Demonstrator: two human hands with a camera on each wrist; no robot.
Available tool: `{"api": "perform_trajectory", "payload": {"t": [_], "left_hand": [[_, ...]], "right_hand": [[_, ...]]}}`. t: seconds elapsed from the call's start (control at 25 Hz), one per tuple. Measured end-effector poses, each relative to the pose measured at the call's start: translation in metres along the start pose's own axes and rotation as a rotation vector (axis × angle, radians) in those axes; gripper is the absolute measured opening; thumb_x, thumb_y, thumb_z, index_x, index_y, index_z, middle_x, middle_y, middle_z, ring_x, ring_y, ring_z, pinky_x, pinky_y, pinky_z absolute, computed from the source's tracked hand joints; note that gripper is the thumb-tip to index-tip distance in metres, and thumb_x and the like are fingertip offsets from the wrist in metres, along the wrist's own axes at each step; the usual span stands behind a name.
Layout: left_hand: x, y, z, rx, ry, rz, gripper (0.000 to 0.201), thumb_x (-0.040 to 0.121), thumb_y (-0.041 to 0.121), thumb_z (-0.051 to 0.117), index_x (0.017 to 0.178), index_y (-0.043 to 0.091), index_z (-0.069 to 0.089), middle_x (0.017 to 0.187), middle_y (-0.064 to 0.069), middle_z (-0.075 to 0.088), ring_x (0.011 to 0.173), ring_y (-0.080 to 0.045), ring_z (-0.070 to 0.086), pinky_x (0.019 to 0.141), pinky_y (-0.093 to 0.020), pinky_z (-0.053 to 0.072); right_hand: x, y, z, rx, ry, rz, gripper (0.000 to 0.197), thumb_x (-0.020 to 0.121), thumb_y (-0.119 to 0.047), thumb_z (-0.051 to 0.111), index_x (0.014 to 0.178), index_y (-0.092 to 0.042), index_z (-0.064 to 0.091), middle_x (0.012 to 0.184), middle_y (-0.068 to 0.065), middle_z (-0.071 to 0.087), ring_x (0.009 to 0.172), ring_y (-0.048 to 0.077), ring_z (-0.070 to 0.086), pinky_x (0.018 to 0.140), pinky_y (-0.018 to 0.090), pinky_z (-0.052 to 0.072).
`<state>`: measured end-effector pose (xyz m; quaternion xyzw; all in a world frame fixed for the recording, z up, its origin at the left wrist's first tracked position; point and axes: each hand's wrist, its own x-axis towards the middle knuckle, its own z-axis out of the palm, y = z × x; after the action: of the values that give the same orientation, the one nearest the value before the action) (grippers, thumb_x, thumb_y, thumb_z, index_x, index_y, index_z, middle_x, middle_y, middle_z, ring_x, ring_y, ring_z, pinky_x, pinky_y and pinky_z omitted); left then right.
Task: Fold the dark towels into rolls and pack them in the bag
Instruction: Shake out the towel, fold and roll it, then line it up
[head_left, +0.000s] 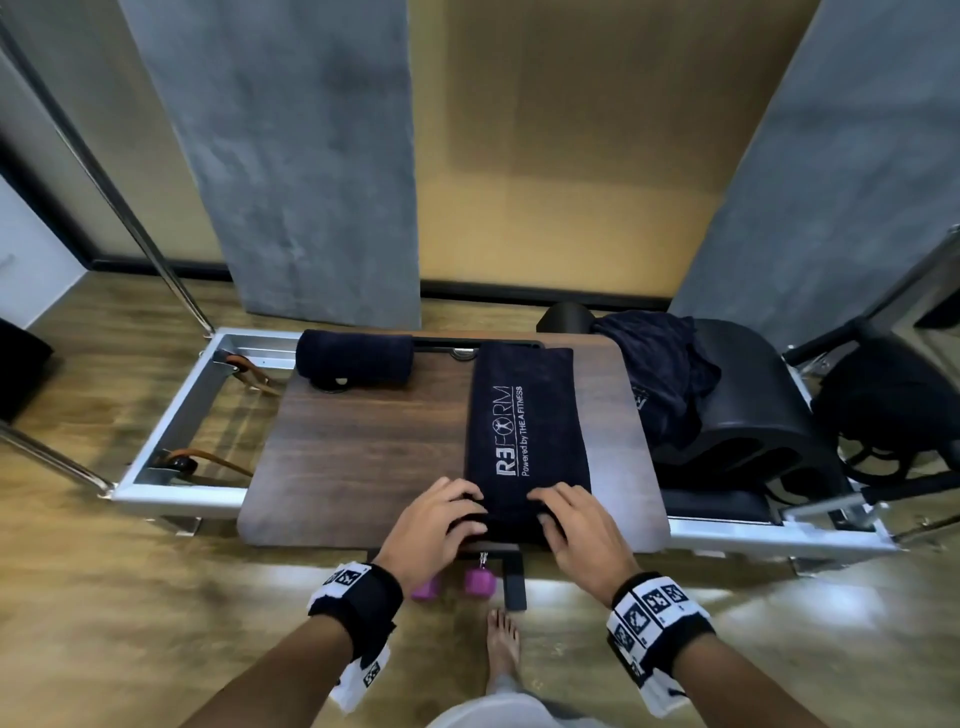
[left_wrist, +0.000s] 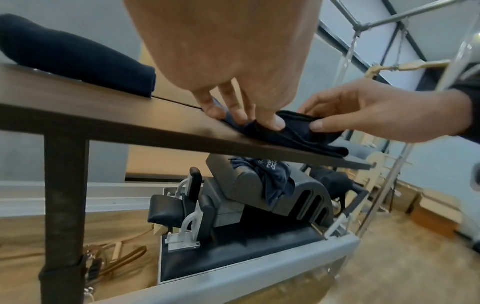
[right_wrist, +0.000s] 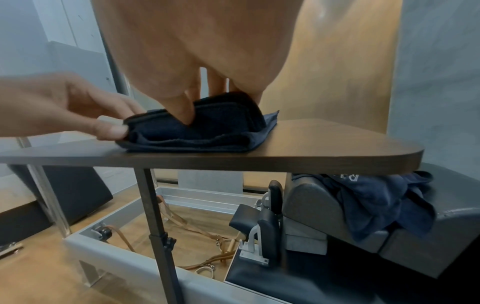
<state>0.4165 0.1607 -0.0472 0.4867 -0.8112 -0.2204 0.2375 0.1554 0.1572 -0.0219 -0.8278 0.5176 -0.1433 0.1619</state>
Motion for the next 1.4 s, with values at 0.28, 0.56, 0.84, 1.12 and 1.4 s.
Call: {"api": "perform_trajectory", "payload": {"t": [0.28, 0.56, 0.84, 1.12, 1.4], "left_hand": [[0.027, 0.003, 0.000, -0.302, 0.023, -0.356, 0.024, 0.108, 0.024, 0.058, 0.091, 0.010, 0.066, 0.093, 0.000, 0.057, 0.086, -0.018, 0.058, 0.083, -0.033, 0.045], [0.021, 0.023, -0.007, -0.080, -0.094, -0.235, 0.074, 0.090, 0.081, 0.054, 0.150, 0.040, 0.036, 0.129, 0.022, 0.046, 0.109, 0.006, 0.050, 0.081, -0.020, 0.045], [0.029, 0.015, 0.003, -0.023, 0.017, -0.236, 0.015, 0.096, 0.044, 0.071, 0.109, 0.037, 0.072, 0.106, 0.024, 0.060, 0.096, 0.007, 0.046, 0.077, -0.027, 0.042], [0.050, 0.006, 0.013, -0.311, 0.086, -0.631, 0.025, 0.090, 0.051, 0.074, 0.096, 0.039, 0.053, 0.086, 0.014, 0.069, 0.082, -0.005, 0.062, 0.079, -0.035, 0.050], [0.070, 0.008, 0.008, -0.113, 0.099, -0.725, 0.028, 0.089, 0.050, 0.074, 0.097, 0.034, 0.052, 0.086, 0.014, 0.062, 0.086, -0.010, 0.062, 0.071, -0.033, 0.045]], "right_hand": [[-0.005, -0.004, 0.013, -0.255, -0.056, -0.037, 0.054, 0.090, -0.026, 0.075, 0.141, -0.017, 0.059, 0.124, 0.000, 0.063, 0.106, 0.023, 0.062, 0.089, 0.035, 0.056], [0.011, 0.003, 0.010, -0.175, 0.061, 0.056, 0.028, 0.085, -0.003, 0.069, 0.106, -0.020, 0.074, 0.111, -0.006, 0.057, 0.100, 0.020, 0.054, 0.084, 0.033, 0.042], [0.032, 0.015, -0.009, 0.178, -0.051, 0.203, 0.033, 0.091, 0.002, 0.064, 0.103, -0.028, 0.059, 0.089, -0.008, 0.067, 0.084, 0.013, 0.061, 0.077, 0.030, 0.050], [0.024, 0.007, -0.006, -0.174, 0.173, 0.031, 0.027, 0.073, 0.003, 0.080, 0.095, -0.012, 0.074, 0.098, 0.006, 0.068, 0.084, 0.029, 0.068, 0.071, 0.041, 0.058], [0.025, 0.010, 0.001, -0.369, 0.076, -0.098, 0.027, 0.081, -0.028, 0.082, 0.103, -0.016, 0.074, 0.106, 0.002, 0.065, 0.102, 0.024, 0.064, 0.101, 0.044, 0.039]]}}
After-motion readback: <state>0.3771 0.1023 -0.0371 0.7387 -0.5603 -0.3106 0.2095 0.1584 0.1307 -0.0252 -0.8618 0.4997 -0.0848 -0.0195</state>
